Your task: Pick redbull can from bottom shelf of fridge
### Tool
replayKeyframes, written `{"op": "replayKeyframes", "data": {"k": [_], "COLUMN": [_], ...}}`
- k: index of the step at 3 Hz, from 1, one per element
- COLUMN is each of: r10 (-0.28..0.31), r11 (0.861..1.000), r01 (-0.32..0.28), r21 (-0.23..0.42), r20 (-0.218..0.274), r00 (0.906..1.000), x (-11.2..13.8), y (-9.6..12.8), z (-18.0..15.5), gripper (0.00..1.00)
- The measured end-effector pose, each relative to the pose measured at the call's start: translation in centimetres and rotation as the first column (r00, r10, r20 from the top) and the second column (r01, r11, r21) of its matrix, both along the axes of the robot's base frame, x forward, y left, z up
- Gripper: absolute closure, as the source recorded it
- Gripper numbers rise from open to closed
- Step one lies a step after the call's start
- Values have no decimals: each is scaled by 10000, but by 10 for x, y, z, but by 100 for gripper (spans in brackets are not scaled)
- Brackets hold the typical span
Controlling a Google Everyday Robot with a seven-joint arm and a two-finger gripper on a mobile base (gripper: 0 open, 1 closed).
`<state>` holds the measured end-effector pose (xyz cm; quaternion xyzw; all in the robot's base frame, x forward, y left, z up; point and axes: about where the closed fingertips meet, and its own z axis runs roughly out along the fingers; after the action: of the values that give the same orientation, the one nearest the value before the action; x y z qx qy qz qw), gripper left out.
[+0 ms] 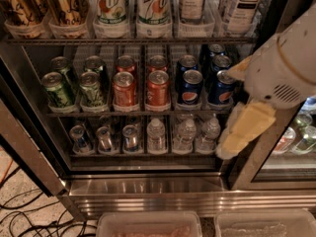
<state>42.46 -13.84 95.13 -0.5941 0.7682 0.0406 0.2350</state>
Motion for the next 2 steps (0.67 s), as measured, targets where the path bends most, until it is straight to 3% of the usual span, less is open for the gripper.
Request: {"op": "replayKeyframes", "data": {"k": [1,2], "r10": [233,377], "r11": [9867,9542], "r01": [-248,-467], "r21": [1604,2956], "r20": [118,360], "r00": [9997,9986], "x": [-10,-24], "y": [50,96], "z": [-27,-58], "gripper": [0,0]}}
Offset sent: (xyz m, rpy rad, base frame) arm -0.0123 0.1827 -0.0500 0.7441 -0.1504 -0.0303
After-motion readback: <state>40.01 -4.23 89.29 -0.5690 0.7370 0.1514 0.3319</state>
